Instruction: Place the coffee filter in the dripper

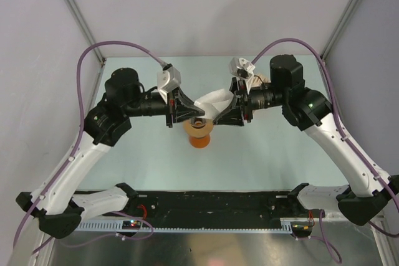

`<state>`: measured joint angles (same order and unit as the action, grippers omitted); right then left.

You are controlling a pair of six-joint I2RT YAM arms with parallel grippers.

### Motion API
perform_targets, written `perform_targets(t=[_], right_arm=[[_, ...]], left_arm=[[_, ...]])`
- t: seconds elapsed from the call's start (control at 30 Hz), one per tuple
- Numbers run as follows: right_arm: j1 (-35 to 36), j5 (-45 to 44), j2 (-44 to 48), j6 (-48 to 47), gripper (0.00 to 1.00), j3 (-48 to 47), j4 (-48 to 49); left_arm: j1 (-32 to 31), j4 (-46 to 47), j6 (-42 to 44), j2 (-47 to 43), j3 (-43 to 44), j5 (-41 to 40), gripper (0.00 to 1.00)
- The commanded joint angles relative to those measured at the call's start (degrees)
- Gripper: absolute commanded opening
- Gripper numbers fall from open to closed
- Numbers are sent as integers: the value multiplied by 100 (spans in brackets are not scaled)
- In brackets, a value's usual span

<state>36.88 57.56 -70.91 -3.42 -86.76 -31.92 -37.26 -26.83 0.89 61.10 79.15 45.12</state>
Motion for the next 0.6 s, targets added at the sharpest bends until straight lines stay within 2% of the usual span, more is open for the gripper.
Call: perform_targets(t=[0.0,0.1,0.2,0.4,0.57], right_arm=[[-331,321,113,461,47,-36,72],[-590,497,212,578,58,24,-17],[-659,469,370,410,60,128,-163],[-522,232,420,-16,48,191,-148],[-460,151,393,-118,30,146,0]], left_arm=[[105,148,-568,151,356,102,3],[369,377,-1178,277,385,370,1],[461,558,-1520,325,363,566,0],[473,794,-1963,370,330,825,0],[474,850,-2116,370,279,942,0]])
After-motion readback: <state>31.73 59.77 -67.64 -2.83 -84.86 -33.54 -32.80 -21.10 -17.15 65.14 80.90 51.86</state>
